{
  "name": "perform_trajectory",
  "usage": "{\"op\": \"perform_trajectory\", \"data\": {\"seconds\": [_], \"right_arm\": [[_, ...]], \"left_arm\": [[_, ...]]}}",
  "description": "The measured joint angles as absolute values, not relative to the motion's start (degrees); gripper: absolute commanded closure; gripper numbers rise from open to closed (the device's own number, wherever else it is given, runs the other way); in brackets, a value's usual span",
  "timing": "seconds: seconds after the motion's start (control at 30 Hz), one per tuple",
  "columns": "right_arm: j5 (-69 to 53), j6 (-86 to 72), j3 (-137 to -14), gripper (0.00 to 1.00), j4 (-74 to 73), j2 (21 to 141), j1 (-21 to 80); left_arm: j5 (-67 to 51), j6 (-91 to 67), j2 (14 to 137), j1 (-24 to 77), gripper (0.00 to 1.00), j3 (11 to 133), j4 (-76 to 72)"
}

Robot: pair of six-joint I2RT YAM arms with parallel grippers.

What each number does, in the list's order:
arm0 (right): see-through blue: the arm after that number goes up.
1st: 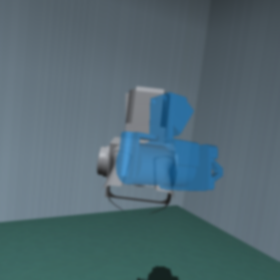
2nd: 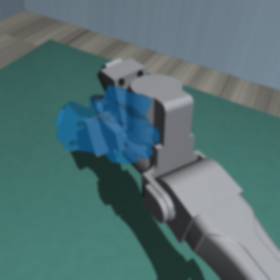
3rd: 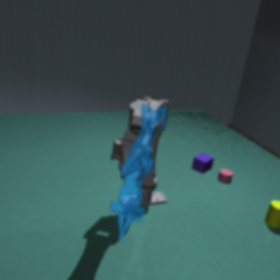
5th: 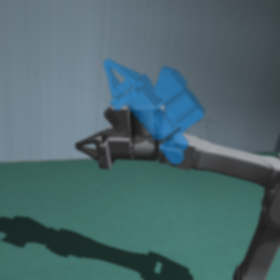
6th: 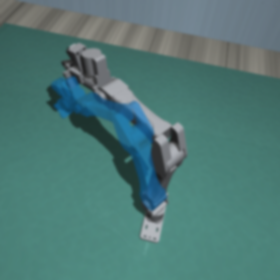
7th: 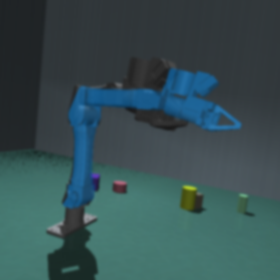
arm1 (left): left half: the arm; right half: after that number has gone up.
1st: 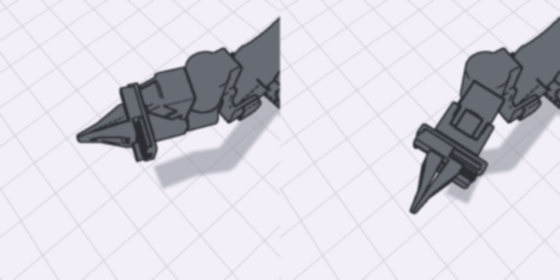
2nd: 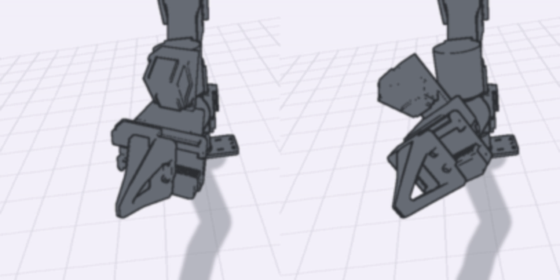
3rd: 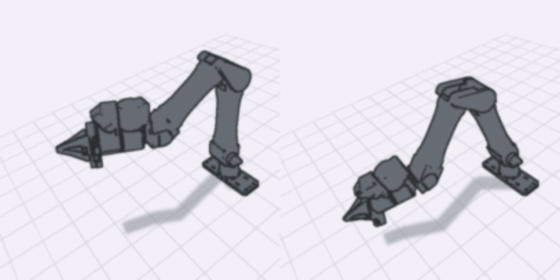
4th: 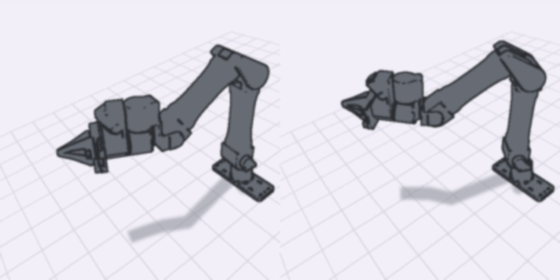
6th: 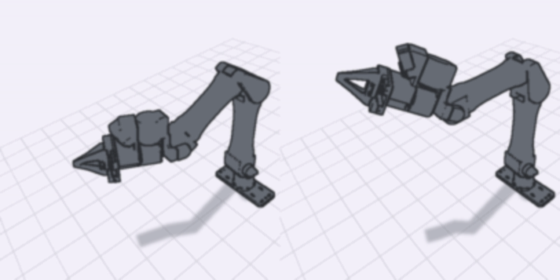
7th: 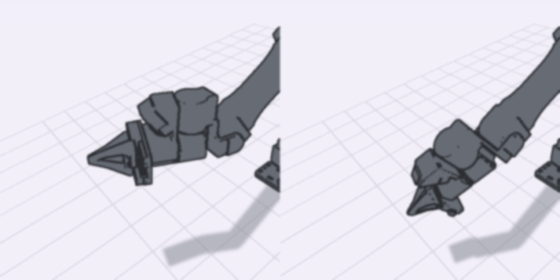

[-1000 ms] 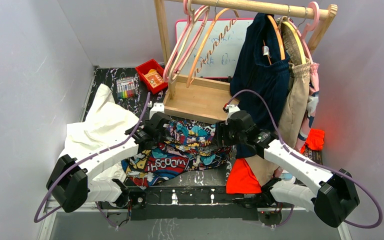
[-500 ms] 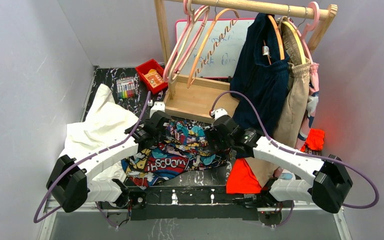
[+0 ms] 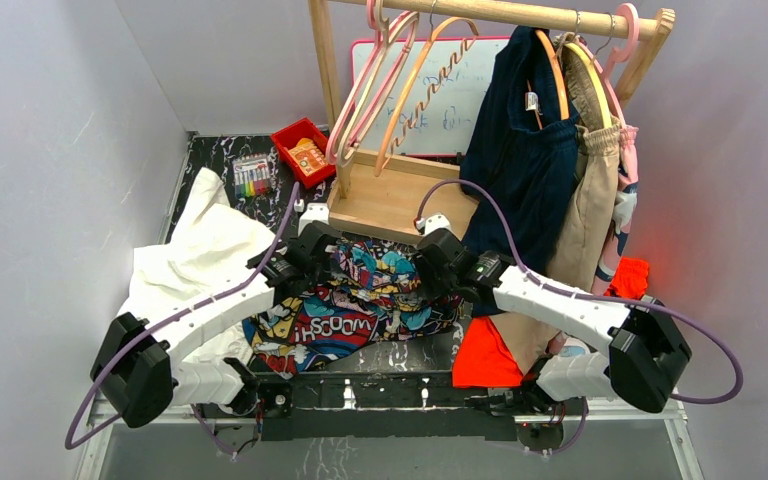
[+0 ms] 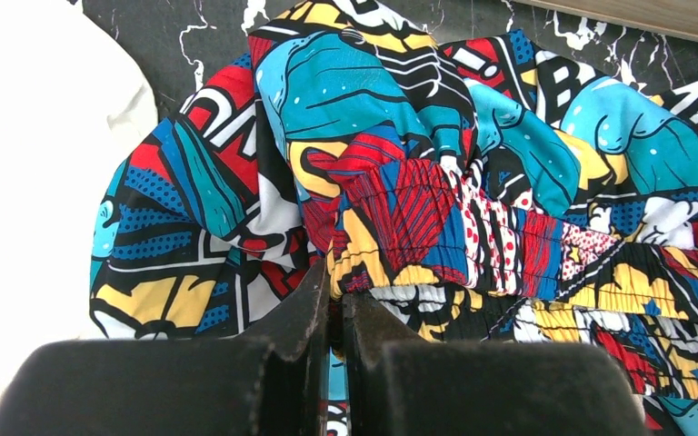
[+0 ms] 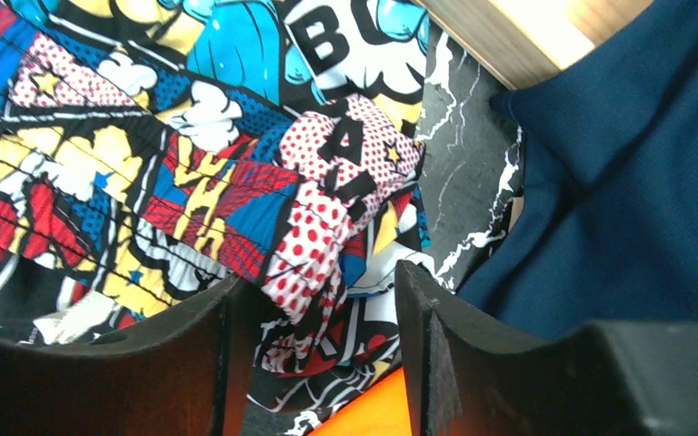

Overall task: Place the shorts on the hanger
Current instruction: Adjust the shorts at the center of the board.

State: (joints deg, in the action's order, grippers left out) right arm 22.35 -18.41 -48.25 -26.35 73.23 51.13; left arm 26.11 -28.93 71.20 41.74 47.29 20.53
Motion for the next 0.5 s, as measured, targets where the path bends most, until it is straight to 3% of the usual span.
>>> {"op": "perform_trajectory", "data": {"seconds": [0.17, 0.23, 0.4, 0.5], "right_arm": [[21.9, -18.1, -50.2, 0.80, -24.5, 74.8, 51.1], [21.7, -18.2, -51.1, 1.00, -23.8, 75.5, 51.1], [21.7, -18.6, -52.3, 1.00, -23.9, 73.5, 51.1], [20.9, -18.4, -57.6, 1.00, -26.4, 68.6, 51.1]], "left_arm": [[26.1, -28.5, 69.2, 41.7, 1.00, 48.5, 22.2], [26.1, -28.4, 68.3, 41.7, 1.00, 49.3, 22.8], [26.2, -27.6, 67.0, 41.7, 1.00, 52.9, 26.8], [26.4, -25.5, 66.6, 41.7, 1.00, 61.6, 32.2]]}}
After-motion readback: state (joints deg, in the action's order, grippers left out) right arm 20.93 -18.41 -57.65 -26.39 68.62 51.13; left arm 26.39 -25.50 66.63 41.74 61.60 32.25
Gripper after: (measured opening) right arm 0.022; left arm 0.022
